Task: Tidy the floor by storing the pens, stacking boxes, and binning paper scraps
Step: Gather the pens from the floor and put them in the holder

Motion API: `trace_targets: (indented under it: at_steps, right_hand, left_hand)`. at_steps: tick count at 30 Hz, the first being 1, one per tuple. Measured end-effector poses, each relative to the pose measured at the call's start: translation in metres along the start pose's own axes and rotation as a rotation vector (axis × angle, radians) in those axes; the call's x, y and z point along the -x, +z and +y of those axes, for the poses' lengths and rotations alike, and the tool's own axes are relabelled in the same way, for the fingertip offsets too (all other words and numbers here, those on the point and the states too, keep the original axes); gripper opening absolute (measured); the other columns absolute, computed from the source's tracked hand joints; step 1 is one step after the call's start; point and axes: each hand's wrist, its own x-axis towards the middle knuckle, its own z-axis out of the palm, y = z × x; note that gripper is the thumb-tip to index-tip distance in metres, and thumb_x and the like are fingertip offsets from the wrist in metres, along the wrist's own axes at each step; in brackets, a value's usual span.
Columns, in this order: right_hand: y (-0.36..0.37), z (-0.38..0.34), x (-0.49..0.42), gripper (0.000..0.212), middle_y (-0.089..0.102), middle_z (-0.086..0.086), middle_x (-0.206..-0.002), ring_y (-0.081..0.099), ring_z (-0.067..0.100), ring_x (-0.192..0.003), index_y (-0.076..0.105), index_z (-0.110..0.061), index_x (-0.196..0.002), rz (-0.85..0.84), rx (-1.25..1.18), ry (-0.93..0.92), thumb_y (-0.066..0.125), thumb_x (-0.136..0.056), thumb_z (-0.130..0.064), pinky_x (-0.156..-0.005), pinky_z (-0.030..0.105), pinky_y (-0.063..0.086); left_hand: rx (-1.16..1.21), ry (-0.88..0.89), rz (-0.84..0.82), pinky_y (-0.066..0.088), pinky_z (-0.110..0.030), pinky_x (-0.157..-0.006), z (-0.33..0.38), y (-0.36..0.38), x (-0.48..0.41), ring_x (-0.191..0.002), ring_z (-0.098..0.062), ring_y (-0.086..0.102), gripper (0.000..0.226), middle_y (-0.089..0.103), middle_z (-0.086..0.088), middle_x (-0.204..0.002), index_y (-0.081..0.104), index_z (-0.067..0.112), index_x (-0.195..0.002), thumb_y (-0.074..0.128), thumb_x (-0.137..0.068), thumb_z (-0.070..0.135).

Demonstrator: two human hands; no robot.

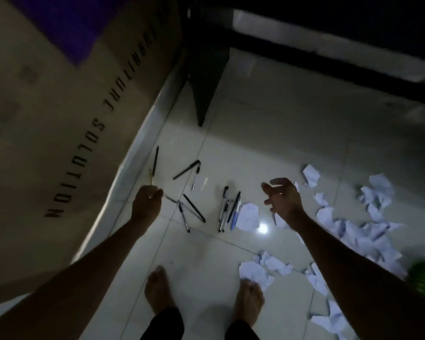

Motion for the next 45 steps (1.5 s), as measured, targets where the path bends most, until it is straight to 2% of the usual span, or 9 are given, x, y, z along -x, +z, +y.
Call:
trace_targets:
  at_steps: [7,10,18,22,25,29,34,41,45]
  right_hand:
    - [0.06,0.105,-0.066,0.041,0.067,0.005,-0.08,0.066,0.034,-0.091,0.054,-0.012,-0.11,0.013,0.093,0.059,0.072,-0.083,-0.036,-0.086,0.047,0.051]
    - [0.08,0.134,-0.089,0.046,0.071,0.01,-0.096,0.065,0.032,-0.098,0.052,-0.019,-0.11,0.072,0.221,0.124,0.066,-0.081,-0.052,-0.091,0.042,0.051]
    - [0.141,0.19,-0.116,0.067,0.059,0.008,-0.12,0.058,0.03,-0.108,0.048,-0.018,-0.117,0.135,0.427,0.143,0.062,-0.075,-0.068,-0.081,0.032,0.04]
    - [0.167,0.197,-0.115,0.086,0.059,0.007,-0.115,0.062,0.031,-0.102,0.043,-0.012,-0.117,0.115,0.397,0.151,0.067,-0.064,-0.074,-0.083,0.04,0.052]
    - [0.174,0.196,-0.119,0.1,0.05,0.005,-0.122,0.057,0.03,-0.108,0.039,-0.012,-0.121,0.134,0.409,0.144,0.07,-0.054,-0.079,-0.084,0.045,0.052]
    - [0.181,0.195,-0.131,0.095,0.048,0.005,-0.122,0.058,0.03,-0.106,0.037,-0.013,-0.115,0.174,0.441,0.118,0.075,-0.052,-0.074,-0.081,0.045,0.052]
    - [0.187,0.199,-0.145,0.083,0.046,0.001,-0.116,0.057,0.025,-0.1,0.039,-0.017,-0.112,0.197,0.447,0.051,0.08,-0.056,-0.063,-0.07,0.036,0.048]
    - [0.193,0.204,-0.154,0.07,0.044,0.005,-0.112,0.048,0.023,-0.095,0.042,-0.012,-0.111,0.188,0.413,-0.02,0.085,-0.063,-0.036,-0.07,0.03,0.034]
    - [0.199,0.2,-0.156,0.057,0.045,0.007,-0.11,0.047,0.024,-0.092,0.045,-0.009,-0.112,0.191,0.357,-0.054,0.08,-0.07,-0.023,-0.073,0.028,0.032]
  left_hand:
    - [-0.095,-0.03,0.036,0.043,-0.037,-0.097,-0.064,0.059,-0.081,-0.113,-0.034,0.057,0.032,0.062,-0.019,-0.121,0.059,-0.002,-0.117,0.056,-0.09,0.016]
    - [-0.131,-0.112,0.055,0.048,-0.044,-0.095,-0.089,0.073,-0.104,-0.109,-0.037,0.059,0.037,0.061,-0.022,-0.121,0.056,-0.001,-0.119,0.058,-0.087,0.018]
    - [-0.226,-0.408,0.104,0.032,-0.048,-0.109,-0.127,0.111,-0.168,-0.132,-0.038,0.032,0.083,0.025,-0.025,-0.145,0.023,-0.002,-0.141,0.059,-0.086,0.048]
    - [-0.036,-0.538,0.059,0.044,-0.053,-0.099,-0.138,0.127,-0.174,-0.135,-0.037,0.028,0.098,0.011,-0.017,-0.151,0.009,0.008,-0.147,0.066,-0.08,0.052]
    - [-0.048,-0.491,0.054,0.05,-0.051,-0.093,-0.144,0.135,-0.178,-0.126,-0.037,0.038,0.09,0.023,-0.02,-0.143,0.017,0.008,-0.142,0.068,-0.08,0.049]
    - [-0.305,-0.361,0.198,0.036,-0.048,-0.105,-0.143,0.14,-0.194,-0.125,-0.039,0.037,0.086,0.033,-0.025,-0.138,0.025,-0.006,-0.135,0.062,-0.083,0.051]
    - [-0.429,-0.354,0.224,0.022,-0.045,-0.111,-0.14,0.138,-0.212,-0.135,-0.038,0.025,0.094,0.023,-0.028,-0.145,0.021,-0.011,-0.141,0.058,-0.084,0.054]
    - [-0.365,-0.339,0.192,0.038,-0.041,-0.103,-0.143,0.132,-0.217,-0.122,-0.039,0.043,0.072,0.042,-0.026,-0.131,0.032,-0.009,-0.129,0.065,-0.083,0.036]
    - [-0.324,-0.168,0.097,0.048,-0.047,-0.093,-0.149,0.135,-0.211,-0.111,-0.042,0.055,0.04,0.056,-0.029,-0.116,0.05,-0.012,-0.117,0.054,-0.09,0.017]
